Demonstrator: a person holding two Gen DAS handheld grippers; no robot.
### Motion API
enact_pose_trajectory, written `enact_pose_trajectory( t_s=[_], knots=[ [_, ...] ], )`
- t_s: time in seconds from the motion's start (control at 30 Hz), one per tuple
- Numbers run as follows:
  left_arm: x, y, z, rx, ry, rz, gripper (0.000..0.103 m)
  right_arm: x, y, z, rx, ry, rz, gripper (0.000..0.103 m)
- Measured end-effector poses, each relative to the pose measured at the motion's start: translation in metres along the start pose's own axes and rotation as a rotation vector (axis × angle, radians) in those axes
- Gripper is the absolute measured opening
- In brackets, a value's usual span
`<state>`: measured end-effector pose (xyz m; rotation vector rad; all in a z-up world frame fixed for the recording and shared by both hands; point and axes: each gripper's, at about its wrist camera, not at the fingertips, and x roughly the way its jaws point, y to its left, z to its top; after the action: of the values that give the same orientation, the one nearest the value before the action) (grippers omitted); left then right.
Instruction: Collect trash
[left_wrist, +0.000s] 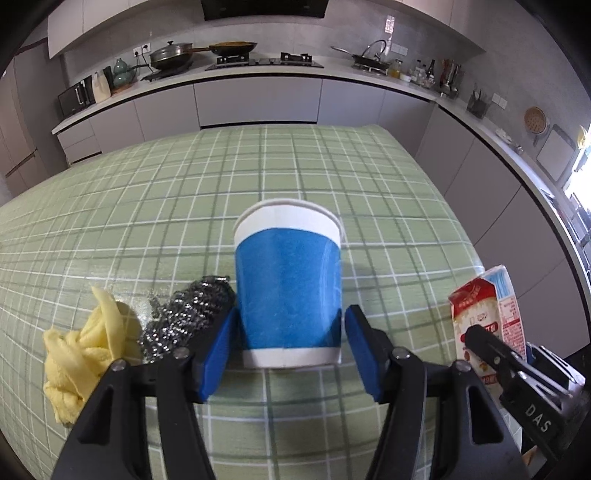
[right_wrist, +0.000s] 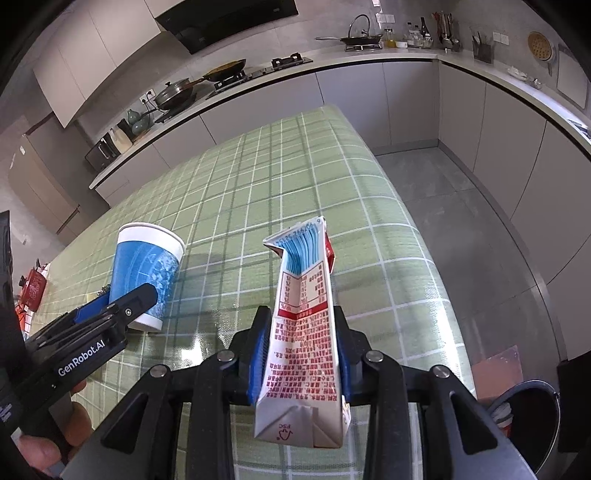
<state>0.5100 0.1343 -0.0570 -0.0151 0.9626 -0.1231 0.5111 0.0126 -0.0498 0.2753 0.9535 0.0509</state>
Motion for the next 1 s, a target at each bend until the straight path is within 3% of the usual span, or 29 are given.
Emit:
enact_pose_trajectory(
  t_s=[0.13,0.3,0.63,0.9,1.0],
  knots=[
    [-0.003,-0.003,0.003,0.014,-0.031,0.01,0.072,0.003,-0.001,0.001,-0.001,0.007,0.001,0.037],
    [0.011,-0.008,0.012,0.041,-0.01,0.028,0.073,0.006,-0.002,0.001,0.002,0.009,-0.002,0.037],
    [0.011,0.0,0.003,0.009,-0.048,-0.047,0.058,0.01,0.0,0.004,-0.017,-0.012,-0.028,0.033],
    [-0.006,-0.008,-0.018,0.016,-0.021,-0.096,0.058,0.007,0.006,0.013,-0.035,-0.036,-0.019,0.033],
    [-0.007,-0.015,-0.021,0.036,-0.01,-0.086,0.062,0.011,0.005,0.012,-0.031,-0.013,-0.009,0.033]
  ],
)
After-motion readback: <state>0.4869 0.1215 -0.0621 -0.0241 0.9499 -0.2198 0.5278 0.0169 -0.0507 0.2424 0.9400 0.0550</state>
